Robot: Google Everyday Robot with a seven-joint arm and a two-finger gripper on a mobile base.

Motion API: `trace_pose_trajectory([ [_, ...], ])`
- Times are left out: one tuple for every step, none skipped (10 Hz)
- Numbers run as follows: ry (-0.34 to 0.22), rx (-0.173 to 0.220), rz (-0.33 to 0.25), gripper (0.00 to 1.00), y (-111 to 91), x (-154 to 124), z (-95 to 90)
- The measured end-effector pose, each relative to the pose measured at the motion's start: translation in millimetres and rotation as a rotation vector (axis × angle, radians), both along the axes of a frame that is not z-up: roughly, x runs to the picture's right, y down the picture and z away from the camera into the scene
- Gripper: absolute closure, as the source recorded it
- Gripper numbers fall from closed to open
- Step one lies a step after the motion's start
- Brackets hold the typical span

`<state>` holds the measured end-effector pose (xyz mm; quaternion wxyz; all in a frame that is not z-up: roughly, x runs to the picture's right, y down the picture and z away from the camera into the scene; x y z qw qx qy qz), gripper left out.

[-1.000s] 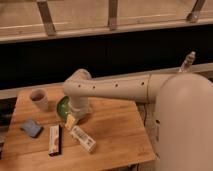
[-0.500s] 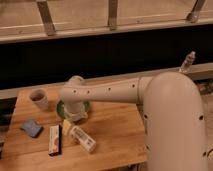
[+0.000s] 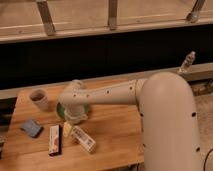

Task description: Stand the bottle upright

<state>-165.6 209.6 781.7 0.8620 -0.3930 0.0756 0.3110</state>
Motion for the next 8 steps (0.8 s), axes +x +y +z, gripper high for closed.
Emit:
trace_pose_trajectory([
  [-0.002, 0.005, 0.001, 0.2, -0.4, 0.0, 3.2],
  [-0.007, 0.01, -0.001, 0.2, -1.4, -1.4, 4.8],
  [-0.018, 0.018, -0.005, 0.2, -3.4, -5.1, 6.1],
  [-0.029, 0.022, -0.009, 0.2, -4.9, -9.4, 6.9],
  [-0.038, 0.025, -0.012, 0.2, -6.1, -13.1, 7.8],
  [-0.051, 0.026, -0.018, 0.2, -6.8, -18.4, 8.4],
  [-0.062, 0.026, -0.023, 0.2, -6.6, -23.1, 9.0],
  [-0.074, 0.024, -0.027, 0.2, -6.0, -28.4, 9.4],
])
